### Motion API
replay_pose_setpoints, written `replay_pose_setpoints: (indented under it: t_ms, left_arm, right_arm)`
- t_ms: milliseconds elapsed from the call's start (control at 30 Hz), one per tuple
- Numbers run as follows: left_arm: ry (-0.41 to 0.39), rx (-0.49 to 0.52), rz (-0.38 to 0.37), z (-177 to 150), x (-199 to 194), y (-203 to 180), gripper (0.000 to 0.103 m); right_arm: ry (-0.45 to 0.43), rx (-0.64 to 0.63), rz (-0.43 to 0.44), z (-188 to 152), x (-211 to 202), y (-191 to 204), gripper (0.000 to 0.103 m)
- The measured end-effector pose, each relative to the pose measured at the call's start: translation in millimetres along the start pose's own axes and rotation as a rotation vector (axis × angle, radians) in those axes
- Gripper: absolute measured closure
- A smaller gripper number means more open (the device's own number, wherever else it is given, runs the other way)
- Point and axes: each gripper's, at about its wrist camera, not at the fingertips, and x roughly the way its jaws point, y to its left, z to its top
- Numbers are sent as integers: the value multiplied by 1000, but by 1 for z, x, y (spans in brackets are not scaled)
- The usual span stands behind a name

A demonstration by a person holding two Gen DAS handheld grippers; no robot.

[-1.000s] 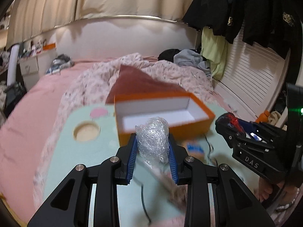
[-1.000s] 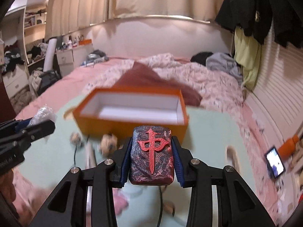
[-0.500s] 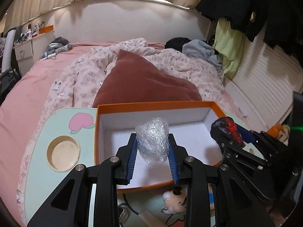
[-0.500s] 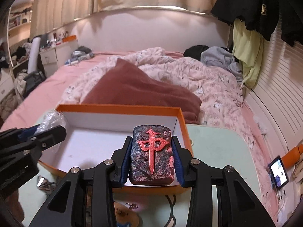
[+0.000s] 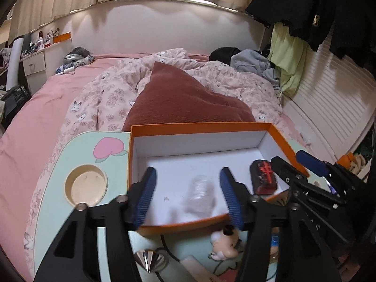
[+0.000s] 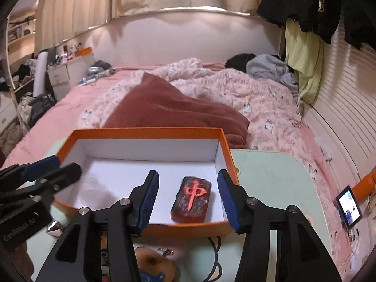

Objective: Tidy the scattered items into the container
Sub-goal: 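Drop the mahjong tile into the orange box with right while left drops the bag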

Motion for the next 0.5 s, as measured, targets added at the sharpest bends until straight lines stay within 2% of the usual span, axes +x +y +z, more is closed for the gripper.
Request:
replay_pose_setpoints:
  t_ms: [133, 233, 367, 500]
  left_arm:
    - [-17, -8, -43, -2, -29, 2, 43]
    - [-3, 3, -52, -13, -55, 1, 43]
    - [64, 40, -47, -50, -80, 3, 38]
    - [139, -5, -84, -96, -89, 16, 38]
  right_arm:
    - [-22, -17, 16, -6, -27, 7, 52]
    - [2, -7, 38, -16, -49, 9, 48]
    - [111, 11, 95, -55, -74, 10, 41]
    - [202, 36, 141, -96, -86, 4, 41]
